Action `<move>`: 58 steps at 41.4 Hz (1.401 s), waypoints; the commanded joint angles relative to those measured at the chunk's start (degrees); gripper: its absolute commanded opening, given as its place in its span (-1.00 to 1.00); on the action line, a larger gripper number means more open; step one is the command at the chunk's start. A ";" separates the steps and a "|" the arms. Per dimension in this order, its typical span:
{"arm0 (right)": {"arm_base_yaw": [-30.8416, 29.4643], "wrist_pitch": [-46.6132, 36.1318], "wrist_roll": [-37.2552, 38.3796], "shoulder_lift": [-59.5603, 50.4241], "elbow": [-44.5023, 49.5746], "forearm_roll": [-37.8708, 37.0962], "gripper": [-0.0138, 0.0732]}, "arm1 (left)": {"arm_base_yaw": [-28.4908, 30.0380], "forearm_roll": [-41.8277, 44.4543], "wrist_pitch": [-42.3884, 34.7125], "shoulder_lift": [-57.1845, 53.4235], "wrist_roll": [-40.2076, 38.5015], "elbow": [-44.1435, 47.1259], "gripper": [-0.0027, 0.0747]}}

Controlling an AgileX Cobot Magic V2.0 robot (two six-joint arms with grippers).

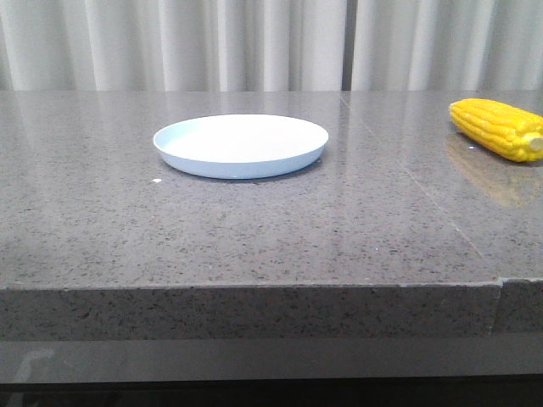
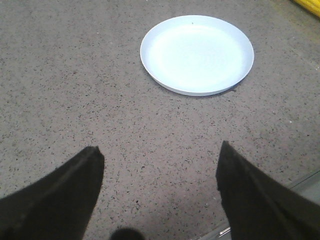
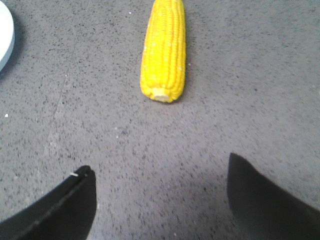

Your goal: Place corn on plate with both arms

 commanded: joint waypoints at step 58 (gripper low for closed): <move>2.36 7.79 -2.06 45.11 -41.09 1.14 -0.03 | -0.44 -0.15 -4.43 -0.16 -0.62 -1.45 0.28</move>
